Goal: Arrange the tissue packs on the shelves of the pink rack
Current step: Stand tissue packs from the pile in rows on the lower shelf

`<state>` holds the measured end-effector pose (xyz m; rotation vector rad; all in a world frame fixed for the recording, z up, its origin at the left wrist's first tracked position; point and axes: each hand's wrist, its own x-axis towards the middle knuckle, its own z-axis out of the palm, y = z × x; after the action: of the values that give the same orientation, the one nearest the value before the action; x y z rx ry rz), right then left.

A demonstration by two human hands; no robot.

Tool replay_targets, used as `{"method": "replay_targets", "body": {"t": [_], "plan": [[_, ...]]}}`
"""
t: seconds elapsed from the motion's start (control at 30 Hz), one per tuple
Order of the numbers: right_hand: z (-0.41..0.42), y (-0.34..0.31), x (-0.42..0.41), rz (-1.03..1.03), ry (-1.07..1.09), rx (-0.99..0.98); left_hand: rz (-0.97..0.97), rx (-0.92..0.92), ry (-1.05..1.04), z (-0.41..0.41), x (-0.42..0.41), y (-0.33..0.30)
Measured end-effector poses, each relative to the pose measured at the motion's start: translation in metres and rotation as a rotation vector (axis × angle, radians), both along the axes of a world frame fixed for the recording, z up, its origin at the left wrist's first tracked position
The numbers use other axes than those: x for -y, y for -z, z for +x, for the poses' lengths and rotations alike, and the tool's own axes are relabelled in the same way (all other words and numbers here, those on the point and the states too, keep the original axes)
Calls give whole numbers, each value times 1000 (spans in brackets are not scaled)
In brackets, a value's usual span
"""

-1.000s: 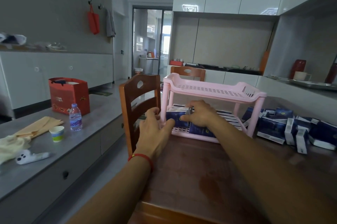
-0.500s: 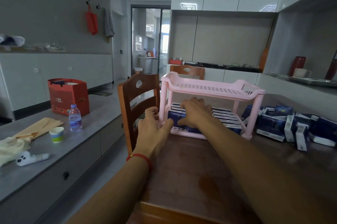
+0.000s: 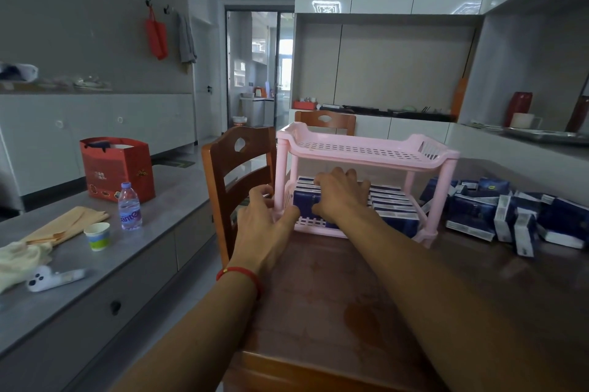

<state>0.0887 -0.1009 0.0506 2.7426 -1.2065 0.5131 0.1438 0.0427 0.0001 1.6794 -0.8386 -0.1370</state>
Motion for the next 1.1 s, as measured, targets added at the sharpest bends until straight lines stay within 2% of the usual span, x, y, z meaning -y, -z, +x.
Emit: {"method": "replay_targets", "body": {"t": [0.4,0.47,0.57,0.67,0.73,0.93,1.03,1.1], "plan": [[-11,0,8,4,-75,18,10,5,1,-4,-5,-5],[-22,1,6,-38,-162,77,16,6,-1,-5,-7,-6],[-55,2,-3,-108,-409,138,33,6,-9,-5,-9,-7],[-108,0,-13,-336,-650,89,50,22,-11,-7,-12,-9],[-147,2,-6,-439,-732,106,35,40,-13,-9,-12,-11],[-251,4,57,-504,-474,67,-19,96,-142,-17,-12,-15],[-291,12,89,-426,-257,204,-65,255,-241,-27,-17,-18],[-312,24,104,-294,-82,351,-68,401,-222,-34,-18,-19]]}}
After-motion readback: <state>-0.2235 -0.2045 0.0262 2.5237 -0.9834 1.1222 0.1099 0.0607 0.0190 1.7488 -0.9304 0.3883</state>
